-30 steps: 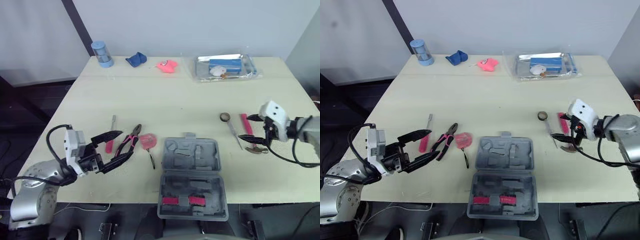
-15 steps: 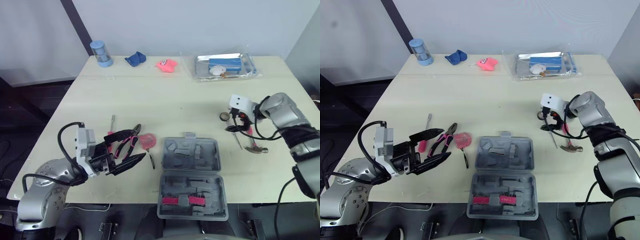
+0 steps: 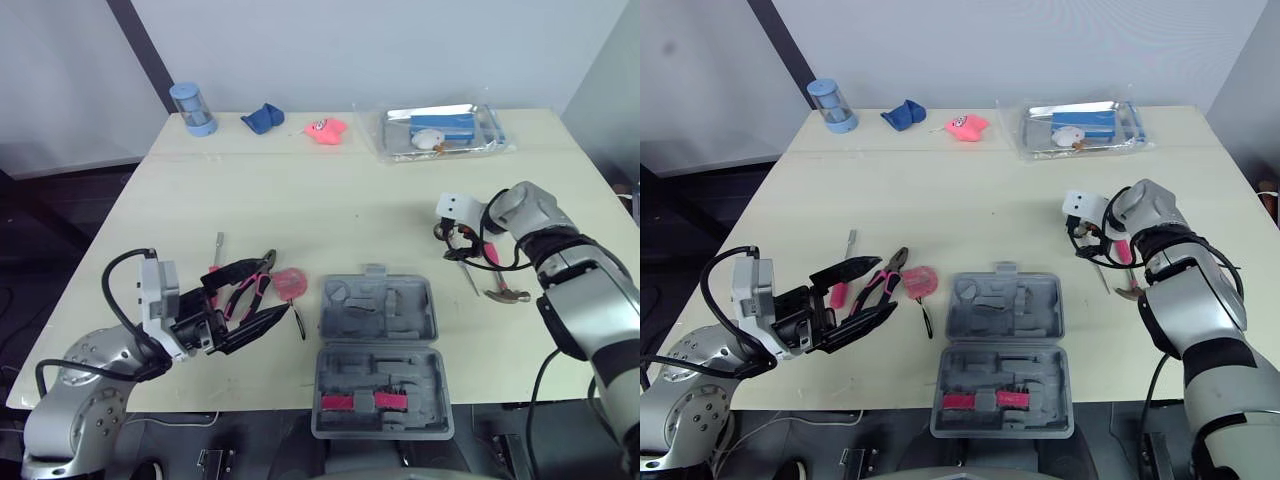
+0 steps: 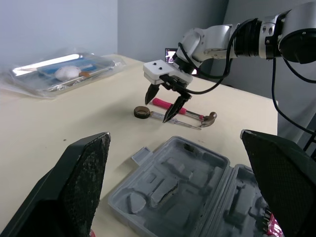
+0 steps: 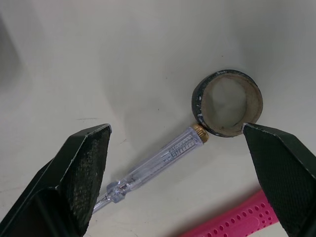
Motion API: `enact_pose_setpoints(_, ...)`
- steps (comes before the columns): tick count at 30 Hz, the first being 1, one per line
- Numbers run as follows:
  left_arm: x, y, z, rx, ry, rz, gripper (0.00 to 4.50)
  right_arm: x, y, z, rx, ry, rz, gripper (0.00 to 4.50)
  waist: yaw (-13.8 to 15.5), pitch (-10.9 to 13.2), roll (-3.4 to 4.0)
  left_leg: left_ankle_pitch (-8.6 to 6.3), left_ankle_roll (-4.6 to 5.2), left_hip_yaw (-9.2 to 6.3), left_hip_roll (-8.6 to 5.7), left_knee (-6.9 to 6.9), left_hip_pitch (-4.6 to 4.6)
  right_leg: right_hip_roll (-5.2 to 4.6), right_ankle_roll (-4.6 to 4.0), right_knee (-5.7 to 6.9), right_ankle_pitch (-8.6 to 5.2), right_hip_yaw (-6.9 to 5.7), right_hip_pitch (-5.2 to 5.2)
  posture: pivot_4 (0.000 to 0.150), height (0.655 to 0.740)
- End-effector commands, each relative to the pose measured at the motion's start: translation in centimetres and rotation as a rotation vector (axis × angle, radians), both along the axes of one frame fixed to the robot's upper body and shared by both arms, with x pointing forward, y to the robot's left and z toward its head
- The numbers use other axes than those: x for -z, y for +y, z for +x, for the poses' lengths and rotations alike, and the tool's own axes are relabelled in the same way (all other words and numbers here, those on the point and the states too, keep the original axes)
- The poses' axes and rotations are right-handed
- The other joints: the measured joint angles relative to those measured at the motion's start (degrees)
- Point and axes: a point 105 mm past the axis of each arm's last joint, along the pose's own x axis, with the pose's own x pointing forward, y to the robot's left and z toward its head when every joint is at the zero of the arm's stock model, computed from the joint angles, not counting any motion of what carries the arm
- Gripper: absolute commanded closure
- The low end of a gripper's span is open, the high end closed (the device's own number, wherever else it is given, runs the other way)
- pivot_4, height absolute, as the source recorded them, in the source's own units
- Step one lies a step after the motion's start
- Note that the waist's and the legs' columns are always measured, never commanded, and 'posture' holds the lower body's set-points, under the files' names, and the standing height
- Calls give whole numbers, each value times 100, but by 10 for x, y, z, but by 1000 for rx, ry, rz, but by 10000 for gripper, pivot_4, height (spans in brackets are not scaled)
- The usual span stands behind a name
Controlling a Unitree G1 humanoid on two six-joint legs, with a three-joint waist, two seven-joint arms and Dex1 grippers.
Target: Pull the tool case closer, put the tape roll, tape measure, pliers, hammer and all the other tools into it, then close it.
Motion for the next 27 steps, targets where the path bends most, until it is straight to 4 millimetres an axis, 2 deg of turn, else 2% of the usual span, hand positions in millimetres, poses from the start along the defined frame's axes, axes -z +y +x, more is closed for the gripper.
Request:
enact_pose_setpoints(1,-8,-1,-3,-10,-43,-8,0,-14,11,8,-18,-58,20,359,-5,0,0,0,0,0,0,0,0,0,0,0,0,0,0,1500,7400)
enact_pose_setpoints(5,-7,-1,-3,-26,-44,-8,0,-13,20,9,-2,-54,64,359,-20,2,3,0,0,0,0,0,1,1,0,4,0,2,-2,1500,7400)
enact_pose_setpoints(14,-7,0,-6,-67,-50,-6,0,-5,17,11,115,-47,116,359,-5,3,5,0,0,0,-2,-1,0,0,0,4,0,3,-3,1500,7400)
enact_pose_setpoints(21,-9,4,-10,-100,-59,-5,0,-2,20,10,119,-37,120,359,-35,4,7,-1,1,0,-2,-2,0,0,-1,5,0,3,-4,1500,7400)
enact_pose_setpoints(22,-9,5,-10,-101,-59,-4,0,-2,21,10,116,-38,118,5431,-48,5,8,-1,1,1,-2,-2,0,0,-1,5,0,3,-4,1500,7400)
enact_pose_setpoints(27,-10,6,-12,-113,-61,-5,0,2,22,11,131,-44,105,5431,-84,5,8,-1,1,0,-2,-2,-1,0,-1,5,0,4,-4,1500,7400)
